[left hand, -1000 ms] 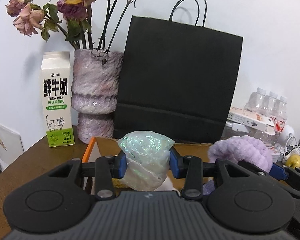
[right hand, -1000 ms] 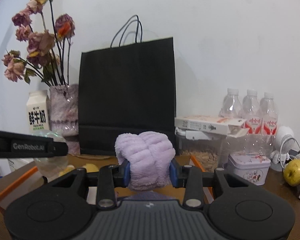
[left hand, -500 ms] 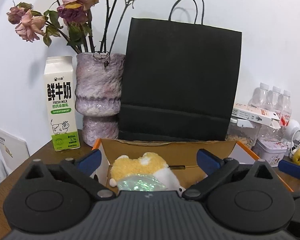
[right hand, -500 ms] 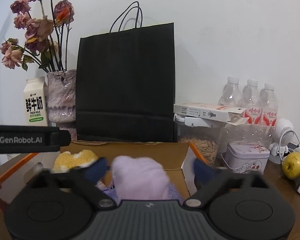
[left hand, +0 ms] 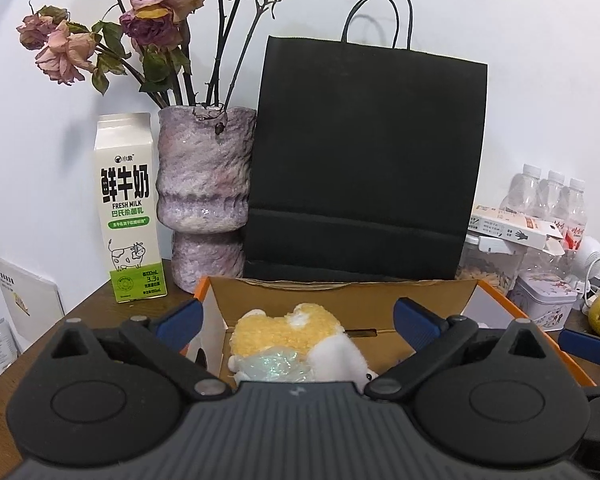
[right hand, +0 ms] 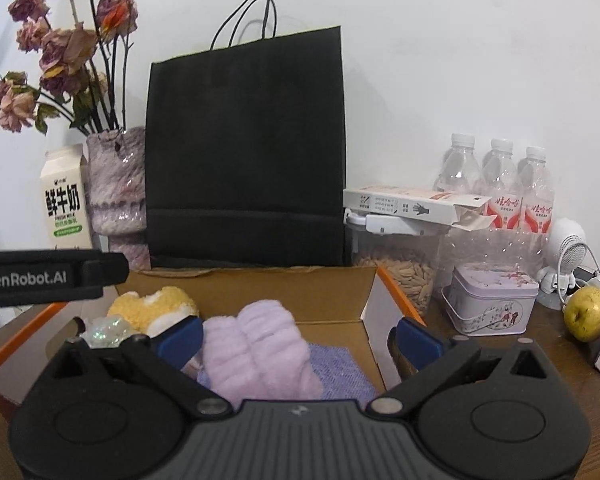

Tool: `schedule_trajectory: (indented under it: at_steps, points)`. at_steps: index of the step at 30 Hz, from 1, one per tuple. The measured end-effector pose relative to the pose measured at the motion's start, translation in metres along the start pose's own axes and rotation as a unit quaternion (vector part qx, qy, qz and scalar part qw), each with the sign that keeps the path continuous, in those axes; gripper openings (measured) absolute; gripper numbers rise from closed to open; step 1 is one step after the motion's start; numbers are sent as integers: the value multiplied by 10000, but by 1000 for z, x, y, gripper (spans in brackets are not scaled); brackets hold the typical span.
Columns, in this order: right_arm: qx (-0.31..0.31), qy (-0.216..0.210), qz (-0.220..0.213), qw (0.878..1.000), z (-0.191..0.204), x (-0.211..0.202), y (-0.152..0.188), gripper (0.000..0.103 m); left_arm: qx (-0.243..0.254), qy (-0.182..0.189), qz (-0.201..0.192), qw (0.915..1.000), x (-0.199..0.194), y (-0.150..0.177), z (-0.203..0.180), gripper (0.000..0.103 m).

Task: Organize objects
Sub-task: 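Open the left tool to drop the plastic bag while the right tool releases the scrunchie into the box, then withdraw both open tools from the box toward the red rose and cable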

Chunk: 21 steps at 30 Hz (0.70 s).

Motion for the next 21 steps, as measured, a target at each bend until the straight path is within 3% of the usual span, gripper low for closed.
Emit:
schedule_trajectory:
  at_steps: [21]
  points:
    - [-208, -100, -195, 9995, 19, -50, -1, 103, -26, 141, -191, 9997, -62, -4, 23, 103]
Point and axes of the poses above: each gripper's, at about its wrist camera, not at the fingertips, and x roughly the way its jaws point, z to its left, y to its underside, the point moved 7 cm from there along x, roughly the way its jaws point, and after that the axes turned 13 degrees about -x, right-handed, at the moved point
